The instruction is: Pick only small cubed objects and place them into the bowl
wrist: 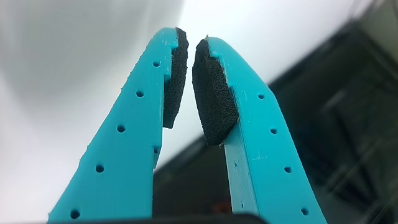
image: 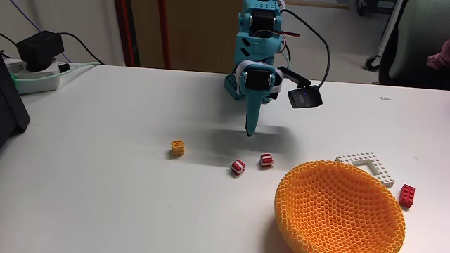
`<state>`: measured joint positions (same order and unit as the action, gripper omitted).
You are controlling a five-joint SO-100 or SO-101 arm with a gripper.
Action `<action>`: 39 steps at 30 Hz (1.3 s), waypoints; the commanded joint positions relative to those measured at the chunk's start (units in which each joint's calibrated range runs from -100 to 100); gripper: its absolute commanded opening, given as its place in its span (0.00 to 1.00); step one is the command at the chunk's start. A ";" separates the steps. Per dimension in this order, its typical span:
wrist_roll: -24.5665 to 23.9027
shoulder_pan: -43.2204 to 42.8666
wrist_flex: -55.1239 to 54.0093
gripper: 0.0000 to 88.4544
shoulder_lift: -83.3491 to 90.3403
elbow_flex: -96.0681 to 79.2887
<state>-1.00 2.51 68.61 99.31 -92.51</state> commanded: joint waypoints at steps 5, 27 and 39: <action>-1.22 -8.85 -2.14 0.00 0.69 2.82; -2.39 19.01 -6.31 0.00 -58.12 38.16; -6.35 31.69 0.55 0.14 -78.10 53.47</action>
<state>-6.57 34.04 67.72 22.38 -43.55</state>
